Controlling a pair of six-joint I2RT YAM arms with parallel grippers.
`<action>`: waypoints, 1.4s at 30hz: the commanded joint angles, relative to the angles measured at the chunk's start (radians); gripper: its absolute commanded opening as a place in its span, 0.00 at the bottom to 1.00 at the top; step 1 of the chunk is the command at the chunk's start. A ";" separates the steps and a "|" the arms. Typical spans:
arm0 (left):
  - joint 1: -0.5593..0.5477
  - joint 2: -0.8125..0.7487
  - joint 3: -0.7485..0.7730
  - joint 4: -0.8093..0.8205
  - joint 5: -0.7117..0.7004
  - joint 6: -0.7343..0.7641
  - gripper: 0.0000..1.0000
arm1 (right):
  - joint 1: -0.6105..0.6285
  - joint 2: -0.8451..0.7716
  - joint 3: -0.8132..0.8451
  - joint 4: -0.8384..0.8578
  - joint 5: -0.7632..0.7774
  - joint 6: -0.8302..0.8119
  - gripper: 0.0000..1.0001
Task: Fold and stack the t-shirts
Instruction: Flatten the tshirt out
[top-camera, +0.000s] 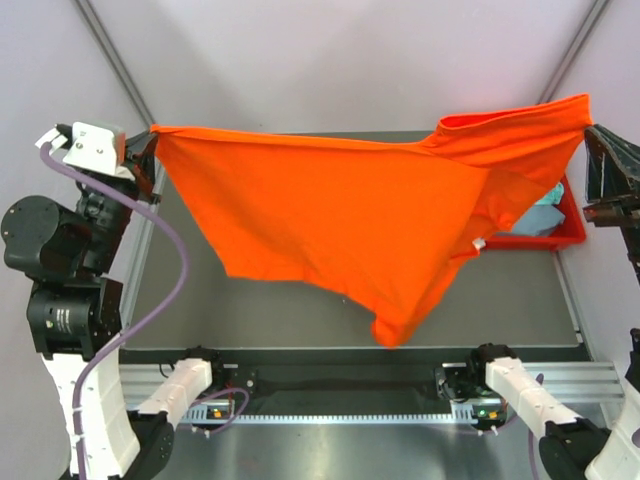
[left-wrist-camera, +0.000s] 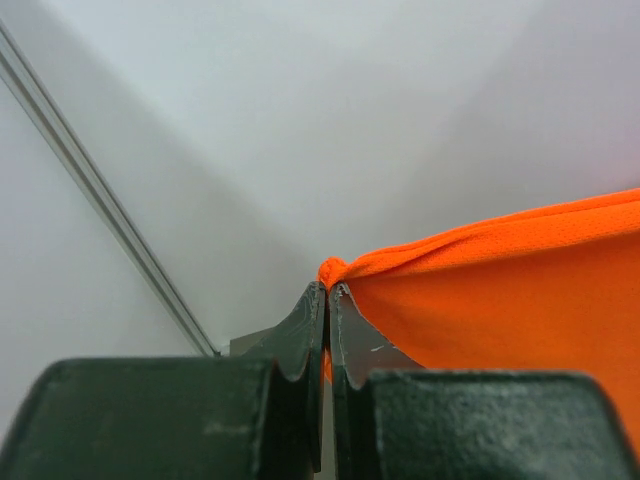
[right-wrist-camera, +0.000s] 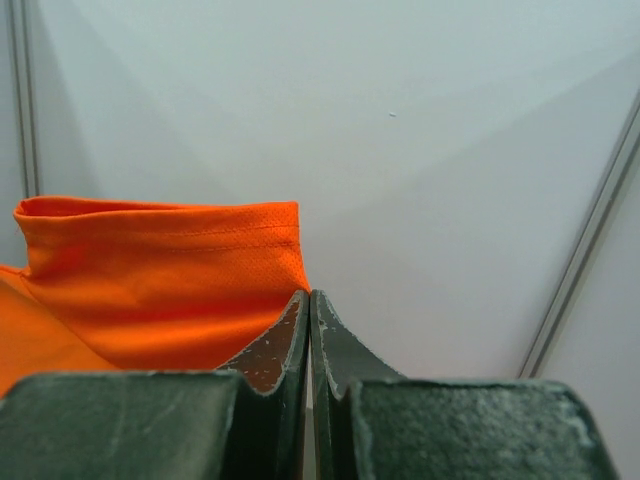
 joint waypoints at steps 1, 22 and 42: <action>0.002 0.020 0.033 -0.015 -0.018 0.001 0.00 | -0.026 0.046 0.034 0.006 -0.014 0.036 0.00; 0.002 0.284 -0.602 0.276 -0.018 0.069 0.00 | -0.024 0.431 -0.593 0.430 -0.035 -0.073 0.00; 0.004 1.094 -0.239 0.430 -0.095 0.093 0.00 | -0.027 1.402 0.011 0.505 0.018 -0.036 0.00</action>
